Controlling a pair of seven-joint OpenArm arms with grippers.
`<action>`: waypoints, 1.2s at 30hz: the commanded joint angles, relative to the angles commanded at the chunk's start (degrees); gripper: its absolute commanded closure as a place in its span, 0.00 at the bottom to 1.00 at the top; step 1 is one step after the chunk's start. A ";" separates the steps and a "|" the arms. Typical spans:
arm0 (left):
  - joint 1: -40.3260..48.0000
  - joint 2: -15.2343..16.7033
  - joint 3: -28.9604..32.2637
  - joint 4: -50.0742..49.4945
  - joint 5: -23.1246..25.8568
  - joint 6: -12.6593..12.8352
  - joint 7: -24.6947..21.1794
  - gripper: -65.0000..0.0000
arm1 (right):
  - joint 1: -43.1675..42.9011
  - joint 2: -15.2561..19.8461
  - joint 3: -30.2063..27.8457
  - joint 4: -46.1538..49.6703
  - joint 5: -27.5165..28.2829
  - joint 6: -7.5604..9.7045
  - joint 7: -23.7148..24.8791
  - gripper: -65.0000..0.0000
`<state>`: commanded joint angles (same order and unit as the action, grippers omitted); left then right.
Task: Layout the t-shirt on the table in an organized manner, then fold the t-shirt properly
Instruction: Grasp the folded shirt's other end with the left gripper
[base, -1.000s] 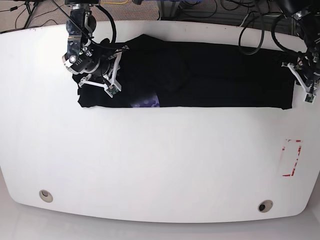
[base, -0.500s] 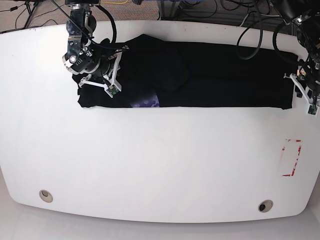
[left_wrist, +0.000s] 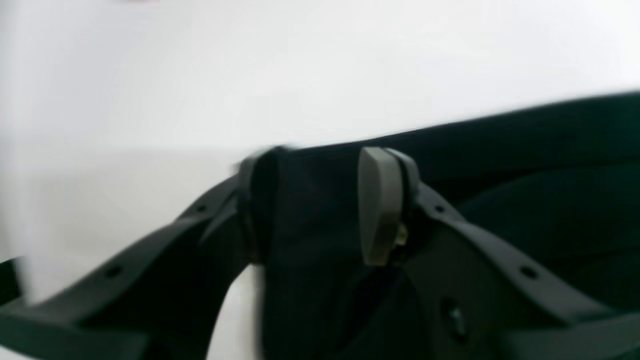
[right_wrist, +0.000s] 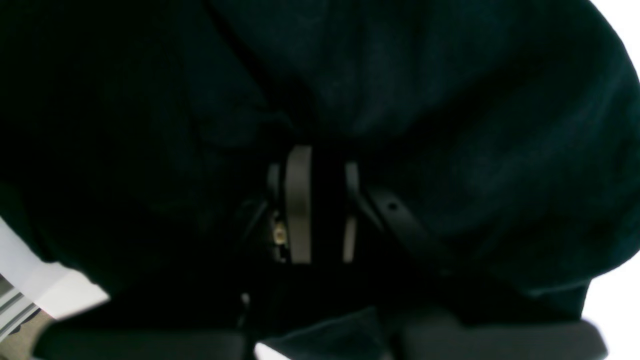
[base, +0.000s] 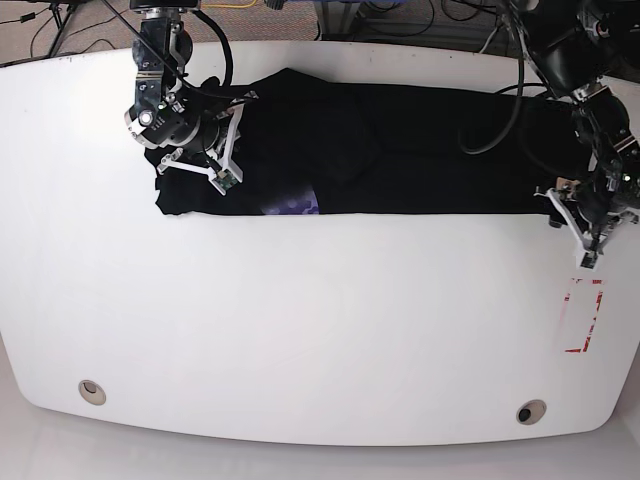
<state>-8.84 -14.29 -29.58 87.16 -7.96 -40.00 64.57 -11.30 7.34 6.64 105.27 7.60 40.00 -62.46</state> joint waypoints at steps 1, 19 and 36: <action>0.09 0.00 0.26 -0.35 0.00 0.00 -0.09 0.60 | 0.09 0.00 0.00 0.00 0.00 0.00 0.00 0.89; 13.01 -10.29 -5.10 -0.26 -0.26 0.00 -3.60 0.60 | 0.26 -0.09 0.09 0.00 0.00 0.00 0.00 0.89; 12.31 -12.66 -6.15 4.04 -0.44 0.00 -3.60 0.60 | 0.00 -0.88 0.09 5.80 -0.09 0.00 -0.53 0.88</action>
<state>3.47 -26.95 -35.74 91.21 -8.40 -40.00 60.97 -11.30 6.46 6.73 111.08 7.52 40.00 -62.99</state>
